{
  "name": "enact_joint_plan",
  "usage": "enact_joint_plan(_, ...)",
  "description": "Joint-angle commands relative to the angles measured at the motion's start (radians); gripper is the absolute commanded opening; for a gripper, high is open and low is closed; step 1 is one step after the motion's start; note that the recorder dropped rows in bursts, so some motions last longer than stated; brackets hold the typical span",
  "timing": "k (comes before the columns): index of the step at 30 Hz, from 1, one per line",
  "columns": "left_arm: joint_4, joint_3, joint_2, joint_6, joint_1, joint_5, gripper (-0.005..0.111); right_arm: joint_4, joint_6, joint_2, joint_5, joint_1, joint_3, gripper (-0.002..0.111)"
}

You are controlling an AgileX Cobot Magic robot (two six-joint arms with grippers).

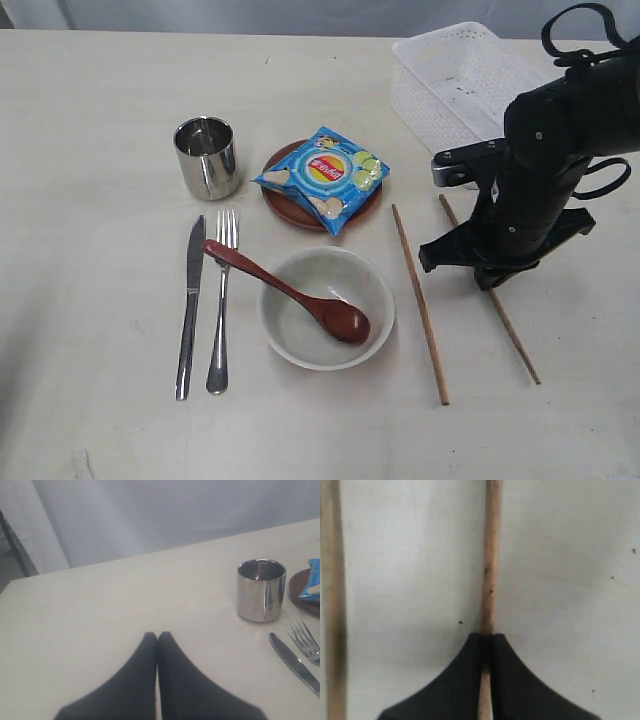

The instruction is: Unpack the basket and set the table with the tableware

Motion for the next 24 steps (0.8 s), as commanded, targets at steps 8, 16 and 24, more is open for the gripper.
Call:
enact_joint_plan(8, -0.010, 0.002, -0.003, -0.003, 0.005, -0.008, 0.000, -0.053, 0.016, -0.089, 0.033, -0.004, 0.015, 0.000)
enact_joint_plan(16, -0.010, 0.002, -0.003, -0.003, 0.005, -0.008, 0.000, 0.404, -0.278, -0.291, 0.086, -0.004, 0.015, 0.000)
enact_joint_plan(24, -0.010, 0.002, -0.003, -0.003, 0.005, -0.008, 0.000, 0.902, -0.564, -0.307, 0.144, 0.061, 0.015, 0.000)
